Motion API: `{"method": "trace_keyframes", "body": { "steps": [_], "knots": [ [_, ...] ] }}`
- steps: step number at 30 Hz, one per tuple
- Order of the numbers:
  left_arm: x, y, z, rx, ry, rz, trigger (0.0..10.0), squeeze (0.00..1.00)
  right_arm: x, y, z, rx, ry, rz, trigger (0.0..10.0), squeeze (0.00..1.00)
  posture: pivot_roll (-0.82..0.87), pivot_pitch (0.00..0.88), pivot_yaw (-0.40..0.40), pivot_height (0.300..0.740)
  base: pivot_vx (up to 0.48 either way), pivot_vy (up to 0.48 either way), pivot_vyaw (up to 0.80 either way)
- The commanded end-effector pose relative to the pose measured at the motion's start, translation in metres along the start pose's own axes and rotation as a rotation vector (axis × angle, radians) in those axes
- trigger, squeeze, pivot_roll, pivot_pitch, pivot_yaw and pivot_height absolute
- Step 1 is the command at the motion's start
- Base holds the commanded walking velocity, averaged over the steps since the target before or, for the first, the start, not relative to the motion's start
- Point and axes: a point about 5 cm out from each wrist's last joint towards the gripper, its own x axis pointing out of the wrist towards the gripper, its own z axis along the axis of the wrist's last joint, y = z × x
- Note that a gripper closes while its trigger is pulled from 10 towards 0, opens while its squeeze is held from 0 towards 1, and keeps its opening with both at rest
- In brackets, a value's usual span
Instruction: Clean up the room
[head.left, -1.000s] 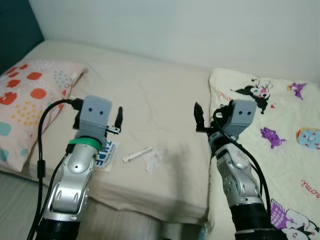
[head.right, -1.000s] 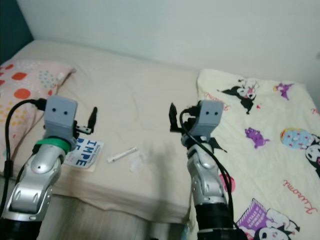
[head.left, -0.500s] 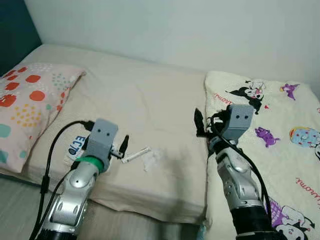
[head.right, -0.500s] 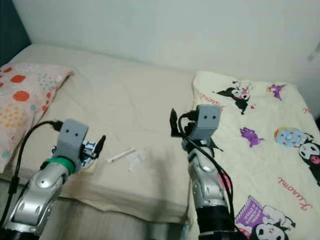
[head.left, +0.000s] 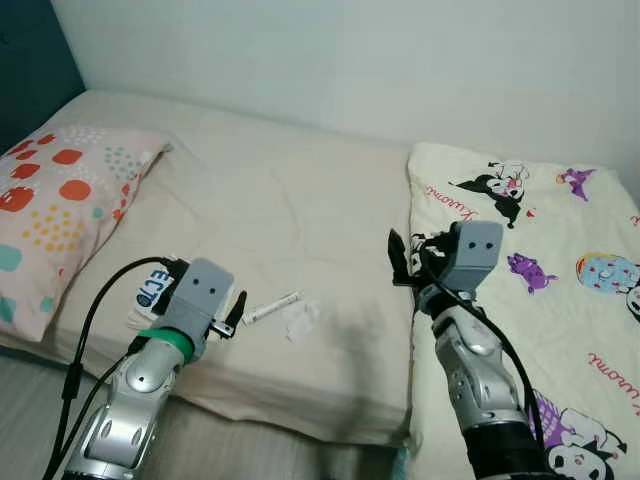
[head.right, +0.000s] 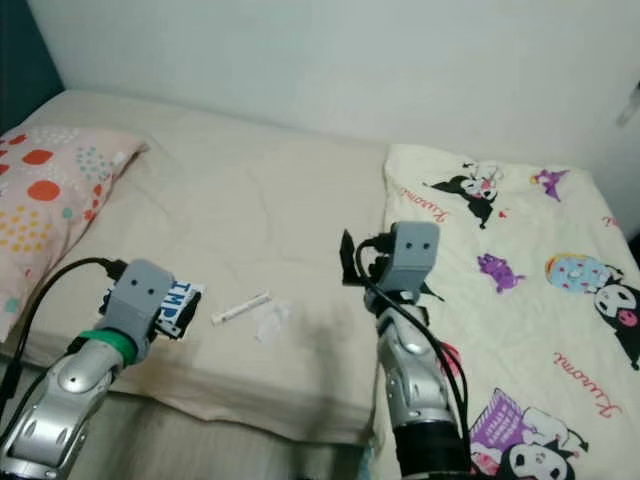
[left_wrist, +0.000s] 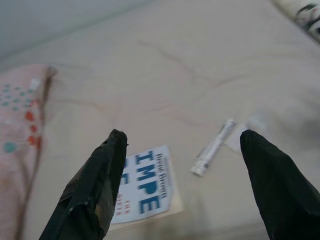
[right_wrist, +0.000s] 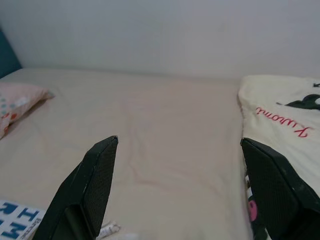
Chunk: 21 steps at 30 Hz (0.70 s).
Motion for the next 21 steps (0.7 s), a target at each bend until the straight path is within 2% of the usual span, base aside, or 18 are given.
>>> {"method": "trace_keyframes", "body": {
  "steps": [1,5,17,21],
  "knots": [
    [-0.002,-0.004,-0.001,-0.033,-0.008,-0.014,10.0,0.00,-0.003,-0.002,-0.009,-0.006,0.031,-0.006,10.0,0.00,0.03,0.134,0.004,0.641,0.000,0.000,0.00],
    [0.001,0.000,0.001,-0.087,-0.015,0.011,10.0,0.00,-0.003,-0.001,-0.009,-0.006,0.033,-0.003,10.0,0.00,0.03,0.133,0.002,0.616,0.000,0.000,0.00],
    [0.005,0.006,0.004,-0.072,-0.033,0.009,10.0,0.00,-0.005,-0.001,-0.011,-0.009,0.040,0.003,10.0,0.00,0.02,0.138,-0.001,0.577,0.000,0.000,0.00],
    [0.008,0.015,0.003,-0.054,-0.031,0.036,10.0,0.00,-0.006,0.001,-0.012,-0.010,0.049,0.014,10.0,0.00,0.02,0.148,-0.009,0.558,0.000,0.000,0.00]
  ]
}}
